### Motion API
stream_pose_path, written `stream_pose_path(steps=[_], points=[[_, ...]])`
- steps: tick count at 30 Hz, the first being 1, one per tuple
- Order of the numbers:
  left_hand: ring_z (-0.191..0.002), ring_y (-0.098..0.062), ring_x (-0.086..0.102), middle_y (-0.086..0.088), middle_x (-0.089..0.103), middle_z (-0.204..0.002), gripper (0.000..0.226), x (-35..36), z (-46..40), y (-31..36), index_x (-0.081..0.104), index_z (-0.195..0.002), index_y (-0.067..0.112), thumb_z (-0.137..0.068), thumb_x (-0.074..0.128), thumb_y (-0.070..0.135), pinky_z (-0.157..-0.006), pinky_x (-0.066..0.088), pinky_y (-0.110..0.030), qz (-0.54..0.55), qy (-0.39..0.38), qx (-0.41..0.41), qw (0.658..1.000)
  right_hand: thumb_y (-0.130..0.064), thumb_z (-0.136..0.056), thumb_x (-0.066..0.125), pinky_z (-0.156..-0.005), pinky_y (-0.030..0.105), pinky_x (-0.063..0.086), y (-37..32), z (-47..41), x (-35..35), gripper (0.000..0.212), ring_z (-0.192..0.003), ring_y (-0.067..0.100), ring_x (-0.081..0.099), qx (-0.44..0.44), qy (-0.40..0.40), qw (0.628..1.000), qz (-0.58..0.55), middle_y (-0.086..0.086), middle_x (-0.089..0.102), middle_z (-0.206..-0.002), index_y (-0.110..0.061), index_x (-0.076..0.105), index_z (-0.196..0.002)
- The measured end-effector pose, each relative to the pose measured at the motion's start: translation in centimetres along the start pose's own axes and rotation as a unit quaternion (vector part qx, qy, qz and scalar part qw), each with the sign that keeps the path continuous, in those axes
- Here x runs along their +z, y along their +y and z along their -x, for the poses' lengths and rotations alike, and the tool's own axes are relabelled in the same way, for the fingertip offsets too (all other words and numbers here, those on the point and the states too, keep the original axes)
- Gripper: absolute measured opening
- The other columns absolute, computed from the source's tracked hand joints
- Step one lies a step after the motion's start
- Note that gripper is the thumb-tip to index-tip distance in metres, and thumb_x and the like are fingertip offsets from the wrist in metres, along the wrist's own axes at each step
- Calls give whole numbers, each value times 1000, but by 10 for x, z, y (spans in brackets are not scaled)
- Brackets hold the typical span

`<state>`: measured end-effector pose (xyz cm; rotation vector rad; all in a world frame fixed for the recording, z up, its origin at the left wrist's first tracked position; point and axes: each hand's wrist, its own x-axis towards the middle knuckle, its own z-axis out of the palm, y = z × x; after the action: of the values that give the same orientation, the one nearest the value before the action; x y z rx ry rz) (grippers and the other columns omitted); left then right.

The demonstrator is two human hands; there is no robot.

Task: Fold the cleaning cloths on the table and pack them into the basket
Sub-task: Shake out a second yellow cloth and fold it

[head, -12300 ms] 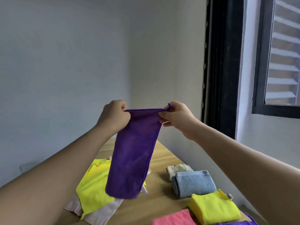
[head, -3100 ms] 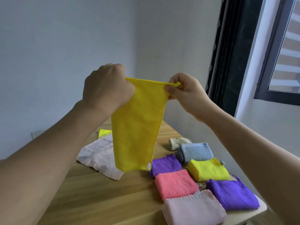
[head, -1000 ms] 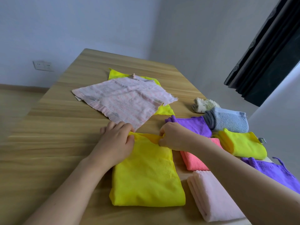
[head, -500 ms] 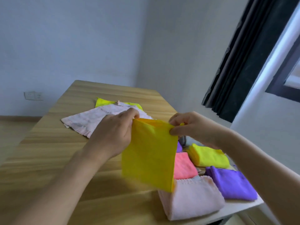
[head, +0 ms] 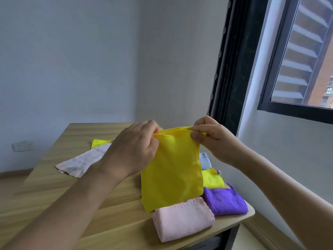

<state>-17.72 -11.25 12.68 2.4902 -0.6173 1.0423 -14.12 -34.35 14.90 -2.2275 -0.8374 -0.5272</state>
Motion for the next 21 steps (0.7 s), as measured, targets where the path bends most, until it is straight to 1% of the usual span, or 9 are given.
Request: stream_pose_path(steps=[3, 5, 7, 9, 12, 14, 16, 19, 21], points=[[-79, -19, 47, 3, 52, -82, 21, -6, -3, 6, 47, -92, 19, -88, 28, 25, -68, 38, -33, -18, 34, 14, 999, -13, -91, 59, -71, 22, 50, -6, 7, -5, 15, -81, 10, 57, -40, 3, 998, -53, -3, 54, -96, -18, 68, -102], [-76, -19, 47, 3, 51, -82, 19, -10, -3, 6, 46, -92, 19, -91, 28, 25, -65, 38, -33, -17, 55, 11, 998, -15, -89, 59, -67, 21, 50, -12, 11, -8, 15, -75, 8, 59, -29, -5, 992, -126, -2, 58, -94, -15, 69, -100], [-78, -20, 47, 3, 51, -86, 17, -11, -3, 5, 46, -93, 19, -96, 29, 22, -65, 39, -35, -13, 68, 5, 998, -23, -86, 59, -64, 26, 49, -15, 13, -10, 22, -72, 14, 58, -10, -9, 984, -176, 2, 62, -90, -11, 70, -100], [-80, -20, 47, 3, 50, -89, 14, -11, -2, 5, 47, -95, 18, -99, 34, 14, -66, 40, -34, 13, 69, -2, 998, -23, -84, 60, -60, 29, 48, -17, 14, -9, 25, -67, 20, 53, 13, -7, 971, -240, 9, 60, -81, -7, 69, -100], [-74, -8, 46, 6, 48, -84, 16, -14, 0, 8, 50, -94, 14, -97, 37, 6, -62, 35, -18, 66, 66, 11, 996, -15, -86, 60, -55, 24, 49, -16, 14, -8, 13, -62, 16, 52, 57, -10, 945, -321, 5, 57, -69, -6, 62, -94], [-64, -4, 43, 10, 44, -72, 16, -18, 2, 11, 50, -86, 13, -93, 37, 8, -55, 32, -14, 98, 58, 10, 993, -6, -89, 58, -54, 23, 49, -15, 13, -5, 3, -61, 16, 51, 76, -21, 948, -308, 6, 55, -69, -6, 60, -92], [-59, -7, 39, 8, 39, -64, 11, -23, 4, 12, 46, -79, 16, -86, 37, 17, -50, 29, -17, 113, 35, 6, 993, -2, -90, 59, -58, 24, 50, -13, 12, 0, 4, -64, 20, 52, 81, -19, 962, -261, 12, 56, -73, -5, 61, -91], [-62, -9, 37, 7, 40, -72, 11, -27, 9, 11, 40, -80, 22, -81, 46, 30, -52, 26, -20, 100, -33, -37, 994, -6, -89, 63, -76, 39, 54, -6, 9, 10, 9, -73, 25, 55, 89, 2, 977, -195, 16, 61, -80, -14, 66, -89], [-70, -7, 40, 9, 41, -84, 15, -26, 12, 9, 40, -84, 23, -83, 53, 30, -56, 28, -20, 60, -67, -72, 993, -13, -88, 66, -80, 50, 52, 0, 7, 18, 13, -73, 32, 56, 83, 25, 988, -130, 21, 63, -82, -26, 66, -85]])
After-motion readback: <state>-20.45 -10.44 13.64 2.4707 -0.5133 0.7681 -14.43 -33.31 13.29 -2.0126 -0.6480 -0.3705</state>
